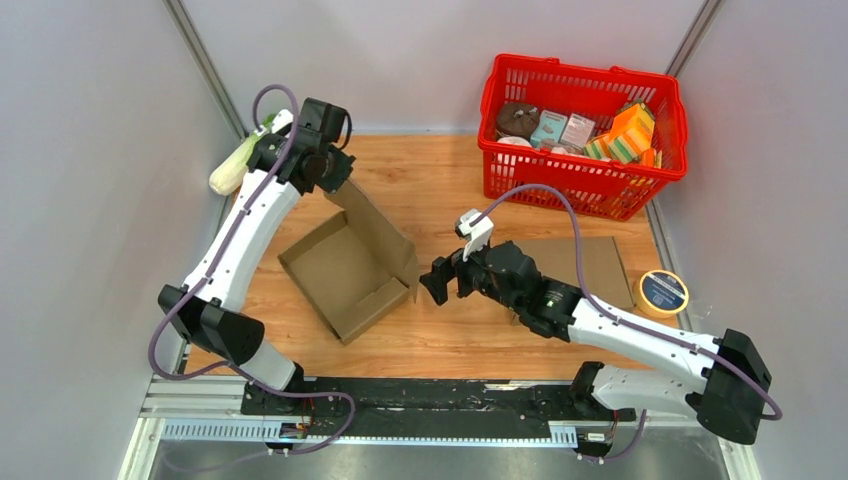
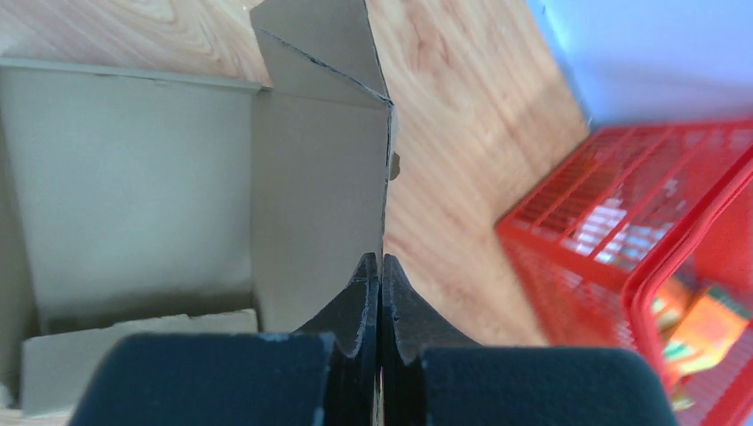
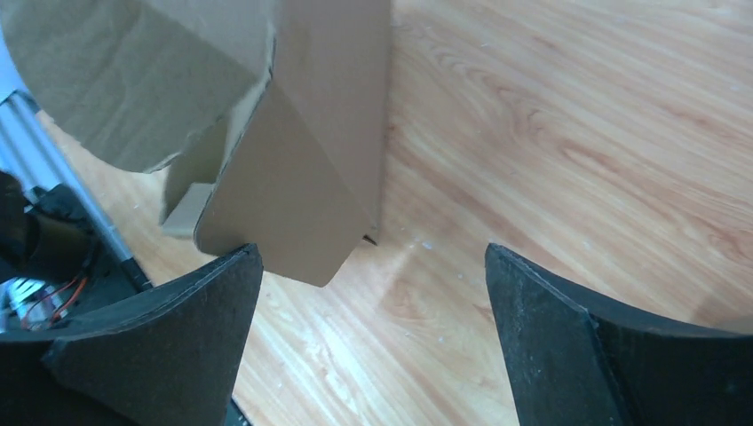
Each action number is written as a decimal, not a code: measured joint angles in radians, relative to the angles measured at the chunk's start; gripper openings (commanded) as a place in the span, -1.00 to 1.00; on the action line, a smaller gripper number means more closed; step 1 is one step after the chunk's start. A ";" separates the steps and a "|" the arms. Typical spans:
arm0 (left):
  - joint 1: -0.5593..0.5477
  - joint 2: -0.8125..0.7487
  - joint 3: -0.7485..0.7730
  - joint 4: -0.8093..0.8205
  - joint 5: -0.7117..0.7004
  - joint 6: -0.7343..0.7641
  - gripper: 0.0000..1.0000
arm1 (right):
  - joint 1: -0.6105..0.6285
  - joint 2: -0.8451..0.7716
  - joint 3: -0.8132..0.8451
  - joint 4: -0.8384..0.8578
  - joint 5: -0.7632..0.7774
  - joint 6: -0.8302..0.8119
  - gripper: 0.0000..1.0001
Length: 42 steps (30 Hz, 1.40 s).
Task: Fold the paper box
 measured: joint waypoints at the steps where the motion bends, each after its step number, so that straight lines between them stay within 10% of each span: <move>1: 0.013 -0.006 -0.005 0.003 -0.008 -0.029 -1.00 | 0.000 0.004 0.000 0.004 0.024 0.000 1.00; 16: 0.059 -0.064 -0.048 0.010 -0.026 -0.262 -1.00 | -0.011 0.189 0.071 0.056 0.190 -0.019 1.00; 28: 0.068 -0.066 -0.106 0.019 -0.019 -0.293 -1.00 | -0.013 -0.049 -0.005 0.073 0.087 -0.022 1.00; 33: 0.068 -0.073 -0.124 0.020 -0.025 -0.306 -1.00 | -0.013 0.116 0.038 0.094 0.120 -0.031 0.49; 35: 0.069 -0.081 -0.136 0.026 -0.024 -0.304 -0.79 | -0.013 0.171 0.040 0.119 0.166 -0.039 0.18; 37: 0.071 -0.095 -0.155 0.050 -0.023 -0.288 0.01 | -0.020 0.199 0.030 0.158 0.180 -0.061 -0.43; 39: 0.072 -0.116 -0.181 0.094 -0.018 -0.247 0.51 | -0.037 0.213 0.017 0.206 0.171 -0.080 -0.60; 42: 0.076 -0.182 -0.257 0.195 -0.013 -0.123 0.52 | -0.105 0.233 0.024 0.235 0.087 -0.105 -0.60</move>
